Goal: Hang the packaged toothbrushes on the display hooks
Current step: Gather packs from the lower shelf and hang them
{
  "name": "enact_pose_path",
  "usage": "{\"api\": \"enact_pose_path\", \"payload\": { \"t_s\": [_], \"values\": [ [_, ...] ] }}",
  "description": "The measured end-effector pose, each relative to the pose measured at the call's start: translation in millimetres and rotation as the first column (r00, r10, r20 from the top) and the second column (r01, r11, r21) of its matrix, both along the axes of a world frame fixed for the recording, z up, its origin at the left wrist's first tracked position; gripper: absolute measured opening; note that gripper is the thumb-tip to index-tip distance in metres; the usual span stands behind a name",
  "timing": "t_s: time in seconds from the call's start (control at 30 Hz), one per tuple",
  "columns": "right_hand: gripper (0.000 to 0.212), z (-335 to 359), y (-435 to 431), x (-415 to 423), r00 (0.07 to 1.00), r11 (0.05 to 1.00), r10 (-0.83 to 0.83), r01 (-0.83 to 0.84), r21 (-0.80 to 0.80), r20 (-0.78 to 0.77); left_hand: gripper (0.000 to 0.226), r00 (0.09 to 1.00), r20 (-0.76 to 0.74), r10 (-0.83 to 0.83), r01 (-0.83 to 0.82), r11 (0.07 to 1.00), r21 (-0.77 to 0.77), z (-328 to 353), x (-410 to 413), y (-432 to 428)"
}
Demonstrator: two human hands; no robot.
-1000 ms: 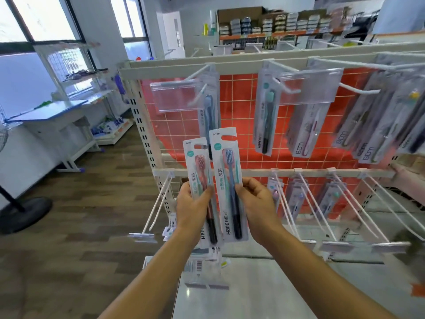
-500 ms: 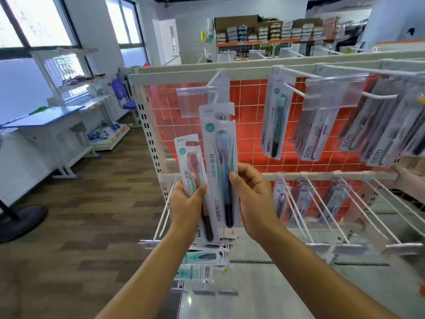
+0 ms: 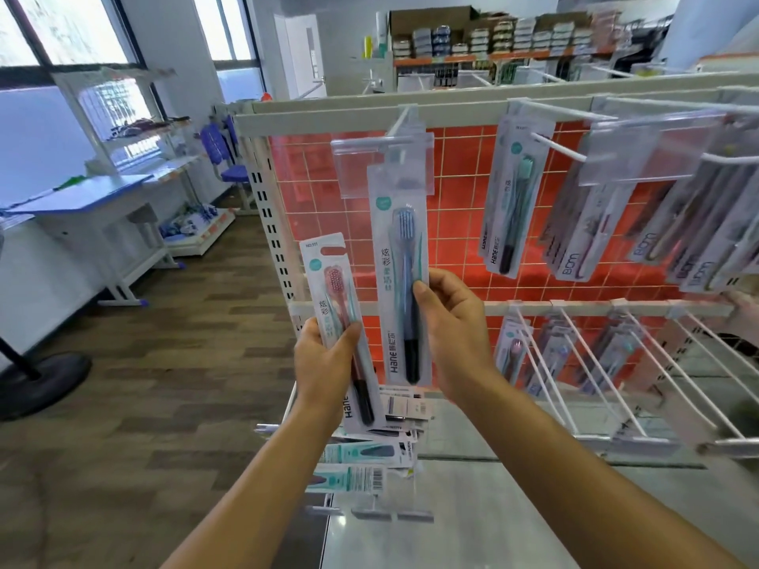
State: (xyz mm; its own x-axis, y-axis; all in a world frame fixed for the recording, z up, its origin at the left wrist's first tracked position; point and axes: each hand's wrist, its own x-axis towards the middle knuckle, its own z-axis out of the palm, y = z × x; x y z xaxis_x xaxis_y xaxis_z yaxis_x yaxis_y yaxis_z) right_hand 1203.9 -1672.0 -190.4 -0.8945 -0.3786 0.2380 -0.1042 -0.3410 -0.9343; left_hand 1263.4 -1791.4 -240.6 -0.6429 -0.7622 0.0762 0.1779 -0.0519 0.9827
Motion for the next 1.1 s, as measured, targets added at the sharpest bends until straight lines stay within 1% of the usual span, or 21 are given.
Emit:
{"api": "enact_pose_path", "payload": {
  "t_s": [0.13, 0.27, 0.4, 0.57, 0.63, 0.83, 0.97, 1.1],
  "values": [
    [0.018, -3, -11, -17, 1.0, 0.998, -0.023, 0.022, 0.051, 0.014, 0.015, 1.0, 0.021, 0.018, -0.018, 1.0, -0.007, -3, -2, -5],
    [0.016, -5, -24, -45, 0.998, 0.987, -0.063, 0.062, 0.149, -0.001, 0.013, 0.999, 0.053, 0.011, -0.01, 1.0, -0.024, -3, -6, -8],
    [0.018, -2, -40, -74, 0.997, 0.985, -0.078, 0.073, 0.154, 0.021, 0.013, 0.997, 0.072, 0.0, 0.002, 1.0, -0.022, -4, -11, -11],
    [0.022, 1, -56, -106, 0.99, 0.978, -0.13, 0.12, 0.173, 0.051, 0.017, 0.996, 0.084, -0.041, 0.042, 0.999, -0.013, -2, -17, -11],
    [0.022, 2, -61, -114, 0.987, 0.974, -0.14, 0.124, 0.19, 0.074, 0.018, 0.995, 0.088, -0.052, 0.055, 0.998, -0.036, -1, -19, -10],
    [0.021, 1, -64, -123, 0.981, 0.961, -0.176, 0.155, 0.227, 0.076, 0.015, 0.991, 0.118, -0.056, 0.067, 0.994, -0.088, -3, -30, -6],
    [0.014, -14, -56, -120, 0.974, 0.957, -0.204, 0.177, 0.231, 0.099, 0.013, 0.987, 0.138, -0.082, 0.098, 0.988, -0.117, -4, -38, 1],
    [0.012, -35, -31, -114, 0.967, 0.931, -0.244, 0.21, 0.298, 0.08, 0.012, 0.981, 0.129, -0.145, 0.158, 0.982, -0.102, -4, -47, 14]
  ]
}}
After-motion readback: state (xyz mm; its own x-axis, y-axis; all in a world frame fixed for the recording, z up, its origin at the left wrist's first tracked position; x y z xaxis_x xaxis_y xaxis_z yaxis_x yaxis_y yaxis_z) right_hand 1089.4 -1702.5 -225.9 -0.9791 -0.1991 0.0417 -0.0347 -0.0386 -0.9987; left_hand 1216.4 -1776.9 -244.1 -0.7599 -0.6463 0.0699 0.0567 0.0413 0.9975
